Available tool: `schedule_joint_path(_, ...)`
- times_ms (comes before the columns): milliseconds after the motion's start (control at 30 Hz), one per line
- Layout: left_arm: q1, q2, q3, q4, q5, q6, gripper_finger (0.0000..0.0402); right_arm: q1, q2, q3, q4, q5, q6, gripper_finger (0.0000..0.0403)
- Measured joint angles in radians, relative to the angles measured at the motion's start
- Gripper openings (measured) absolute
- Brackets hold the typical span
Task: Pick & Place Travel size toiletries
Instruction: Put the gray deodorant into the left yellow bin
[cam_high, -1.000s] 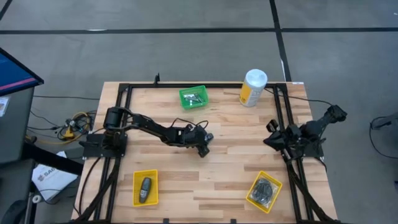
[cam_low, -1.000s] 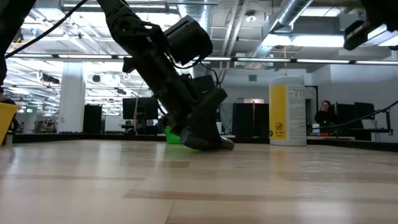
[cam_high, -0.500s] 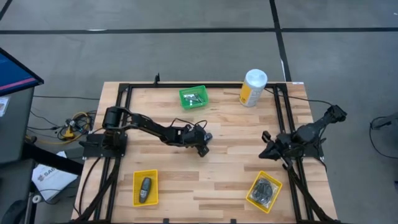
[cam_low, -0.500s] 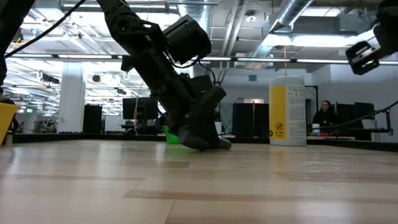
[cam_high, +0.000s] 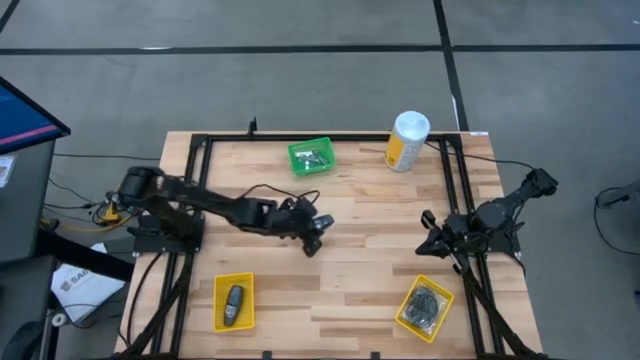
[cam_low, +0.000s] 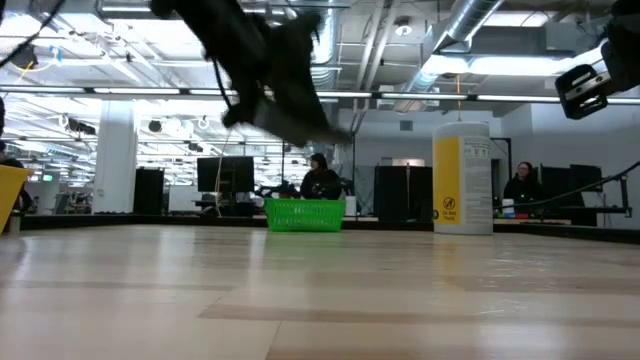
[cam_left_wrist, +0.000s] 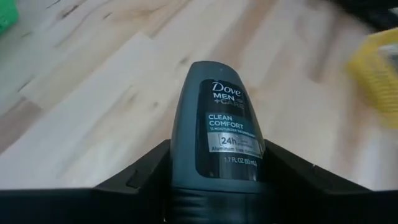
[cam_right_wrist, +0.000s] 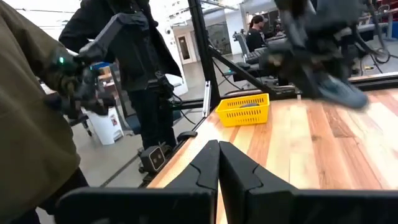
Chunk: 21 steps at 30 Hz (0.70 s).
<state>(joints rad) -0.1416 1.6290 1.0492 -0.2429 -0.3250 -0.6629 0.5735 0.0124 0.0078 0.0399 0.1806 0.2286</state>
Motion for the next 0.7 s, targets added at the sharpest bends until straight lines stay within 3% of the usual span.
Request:
schedule_joint_path(167, -0.092, -0.178, 0.0, -0.134, 0.006, -0.053, 0.02, 0.0, 0.0, 0.0, 0.0, 0.0, 0.031, 0.0)
schedule_joint_path(367, -0.209, -0.329, 0.001, -0.243, -0.03, -0.239, 0.02, 0.0, 0.0, 0.0, 0.0, 0.003, 0.034, 0.0)
schedule_joint_path(700, -0.448, -0.384, 0.002, -0.394, -0.017, -0.643, 0.02, -0.001, 0.0, 0.0, -0.001, 0.003, 0.034, 0.0)
